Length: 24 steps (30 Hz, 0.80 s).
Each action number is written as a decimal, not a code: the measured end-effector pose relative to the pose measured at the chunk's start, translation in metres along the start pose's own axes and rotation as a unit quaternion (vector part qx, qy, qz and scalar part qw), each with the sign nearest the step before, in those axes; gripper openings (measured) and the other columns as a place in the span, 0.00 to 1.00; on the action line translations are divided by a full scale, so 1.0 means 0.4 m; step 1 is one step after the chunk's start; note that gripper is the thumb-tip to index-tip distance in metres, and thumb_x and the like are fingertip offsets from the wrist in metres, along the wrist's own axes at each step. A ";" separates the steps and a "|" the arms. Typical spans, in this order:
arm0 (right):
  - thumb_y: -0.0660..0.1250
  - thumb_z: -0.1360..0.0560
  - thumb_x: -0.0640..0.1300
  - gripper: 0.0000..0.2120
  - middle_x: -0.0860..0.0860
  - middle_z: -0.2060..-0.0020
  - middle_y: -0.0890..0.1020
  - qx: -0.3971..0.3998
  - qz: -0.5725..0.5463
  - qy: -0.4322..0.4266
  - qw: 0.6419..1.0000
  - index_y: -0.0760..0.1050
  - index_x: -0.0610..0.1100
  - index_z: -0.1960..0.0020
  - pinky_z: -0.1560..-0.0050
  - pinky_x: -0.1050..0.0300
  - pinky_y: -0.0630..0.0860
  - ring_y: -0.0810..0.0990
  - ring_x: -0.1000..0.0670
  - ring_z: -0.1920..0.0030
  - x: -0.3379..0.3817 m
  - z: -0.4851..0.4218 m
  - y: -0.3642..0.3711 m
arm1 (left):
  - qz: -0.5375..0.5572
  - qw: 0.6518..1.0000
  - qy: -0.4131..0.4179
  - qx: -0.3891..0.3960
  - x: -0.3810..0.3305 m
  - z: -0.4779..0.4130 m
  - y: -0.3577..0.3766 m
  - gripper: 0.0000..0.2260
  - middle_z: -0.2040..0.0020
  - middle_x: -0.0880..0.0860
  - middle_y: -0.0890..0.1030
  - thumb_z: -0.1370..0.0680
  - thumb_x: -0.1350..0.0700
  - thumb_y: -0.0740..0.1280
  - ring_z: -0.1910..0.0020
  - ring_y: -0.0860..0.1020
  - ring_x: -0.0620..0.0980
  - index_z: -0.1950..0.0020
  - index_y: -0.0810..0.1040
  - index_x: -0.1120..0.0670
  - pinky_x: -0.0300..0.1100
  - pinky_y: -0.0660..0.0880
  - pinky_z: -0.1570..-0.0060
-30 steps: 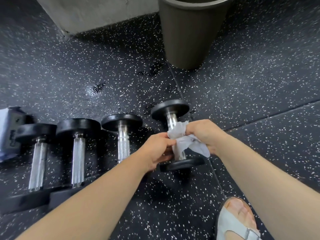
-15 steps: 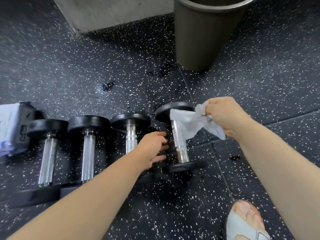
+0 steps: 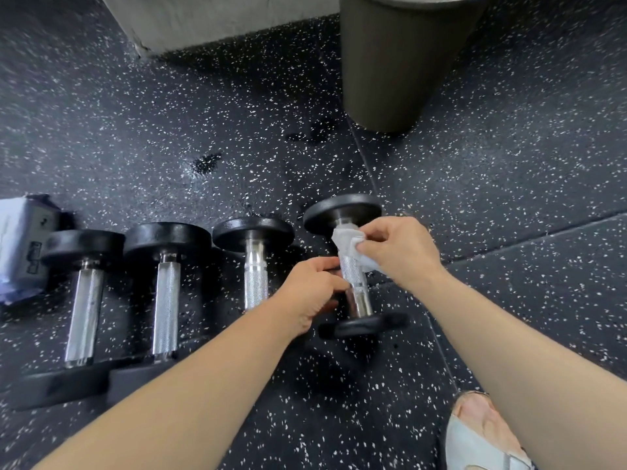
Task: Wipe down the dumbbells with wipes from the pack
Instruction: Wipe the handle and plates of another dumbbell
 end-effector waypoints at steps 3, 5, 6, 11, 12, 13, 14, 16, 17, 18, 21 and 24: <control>0.71 0.29 0.53 0.05 0.59 0.59 0.82 -0.043 -0.041 0.036 0.998 0.78 0.54 0.55 0.50 0.50 0.76 0.80 0.52 0.55 -0.013 -0.012 0.021 | 0.000 1.000 -0.002 0.002 0.012 -0.007 -0.004 0.19 0.49 0.53 0.85 0.27 0.69 0.68 0.53 0.80 0.49 0.39 0.78 0.54 0.44 0.75 0.52; 0.71 0.29 0.51 0.07 0.57 0.59 0.80 -0.058 -0.101 0.047 0.992 0.75 0.53 0.55 0.49 0.49 0.76 0.80 0.51 0.55 -0.007 -0.025 0.034 | -0.001 1.000 -0.003 0.004 0.018 -0.005 -0.011 0.19 0.49 0.54 0.85 0.27 0.68 0.68 0.52 0.80 0.51 0.38 0.78 0.53 0.46 0.75 0.51; 0.71 0.28 0.49 0.06 0.57 0.60 0.79 -0.057 -0.123 0.051 0.989 0.74 0.52 0.56 0.50 0.48 0.77 0.79 0.50 0.55 -0.003 -0.031 0.040 | -0.004 1.000 -0.003 0.004 0.018 -0.001 -0.013 0.18 0.48 0.55 0.85 0.26 0.68 0.68 0.51 0.80 0.52 0.39 0.78 0.52 0.48 0.76 0.49; 0.69 0.29 0.38 0.11 0.55 0.68 0.75 -0.006 -0.095 -0.015 0.995 0.74 0.51 0.65 0.59 0.55 0.76 0.73 0.52 0.65 0.022 -0.011 0.058 | -0.013 1.000 0.007 0.000 0.017 0.013 -0.030 0.15 0.49 0.58 0.84 0.26 0.68 0.68 0.54 0.79 0.53 0.46 0.80 0.51 0.51 0.77 0.47; 0.69 0.30 0.37 0.12 0.55 0.67 0.76 0.016 -0.054 -0.035 0.998 0.74 0.52 0.66 0.61 0.58 0.73 0.73 0.53 0.65 0.023 0.006 0.060 | -0.020 1.000 0.010 -0.002 0.018 0.012 -0.036 0.14 0.48 0.59 0.84 0.26 0.68 0.69 0.55 0.78 0.53 0.46 0.81 0.52 0.50 0.77 0.49; 0.69 0.30 0.37 0.12 0.55 0.66 0.77 0.045 -0.019 -0.047 0.998 0.75 0.52 0.66 0.63 0.59 0.71 0.73 0.54 0.65 0.022 0.023 0.065 | -0.030 0.999 0.013 -0.005 0.017 0.011 -0.044 0.13 0.48 0.60 0.84 0.27 0.67 0.69 0.55 0.78 0.53 0.46 0.82 0.53 0.49 0.77 0.50; 0.70 0.30 0.37 0.12 0.55 0.66 0.77 0.080 0.000 -0.046 0.996 0.76 0.52 0.66 0.65 0.61 0.70 0.73 0.55 0.66 0.016 0.039 0.071 | -0.041 0.999 0.016 -0.008 0.016 0.012 -0.050 0.14 0.47 0.60 0.83 0.27 0.67 0.70 0.55 0.78 0.52 0.44 0.82 0.54 0.46 0.77 0.52; 0.73 0.31 0.37 0.11 0.56 0.68 0.77 0.150 0.000 -0.030 0.988 0.78 0.50 0.67 0.67 0.62 0.69 0.72 0.56 0.68 0.006 0.064 0.087 | -0.057 0.998 0.021 -0.009 0.019 0.012 -0.059 0.20 0.47 0.57 0.84 0.28 0.68 0.71 0.55 0.78 0.49 0.37 0.79 0.56 0.39 0.76 0.53; 0.74 0.32 0.38 0.11 0.57 0.69 0.77 0.172 0.001 -0.023 0.985 0.78 0.50 0.68 0.67 0.63 0.68 0.72 0.57 0.68 0.003 0.071 0.091 | -0.056 0.998 0.018 -0.007 0.023 0.011 -0.060 0.22 0.47 0.56 0.84 0.29 0.69 0.71 0.54 0.79 0.48 0.36 0.78 0.56 0.38 0.76 0.52; 0.74 0.32 0.38 0.11 0.57 0.70 0.77 0.177 0.006 -0.020 0.984 0.78 0.50 0.68 0.67 0.64 0.68 0.72 0.58 0.69 0.003 0.073 0.091 | -0.055 0.998 0.017 -0.003 0.026 0.010 -0.061 0.23 0.46 0.56 0.83 0.29 0.69 0.71 0.53 0.79 0.49 0.35 0.77 0.57 0.38 0.77 0.51; 0.71 0.30 0.36 0.12 0.56 0.68 0.77 0.100 -0.020 -0.004 0.995 0.77 0.50 0.67 0.68 0.64 0.68 0.73 0.56 0.68 0.007 0.040 0.078 | -0.067 0.997 0.020 -0.009 0.025 0.015 -0.063 0.19 0.47 0.56 0.83 0.27 0.67 0.71 0.53 0.76 0.49 0.38 0.79 0.54 0.34 0.76 0.56; 0.66 0.27 0.36 0.08 0.51 0.66 0.79 -0.011 -0.068 0.041 0.997 0.76 0.46 0.62 0.61 0.55 0.76 0.76 0.49 0.64 0.012 -0.020 0.072 | -0.058 0.998 0.013 -0.006 0.025 0.014 -0.059 0.19 0.48 0.57 0.84 0.26 0.66 0.69 0.57 0.76 0.51 0.37 0.79 0.52 0.45 0.79 0.49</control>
Point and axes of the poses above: each hand's wrist, its own z-axis away from the middle knuckle, its own y-axis out of the palm, x = y × z, the point moved 5 cm from there along -z, towards the middle knuckle
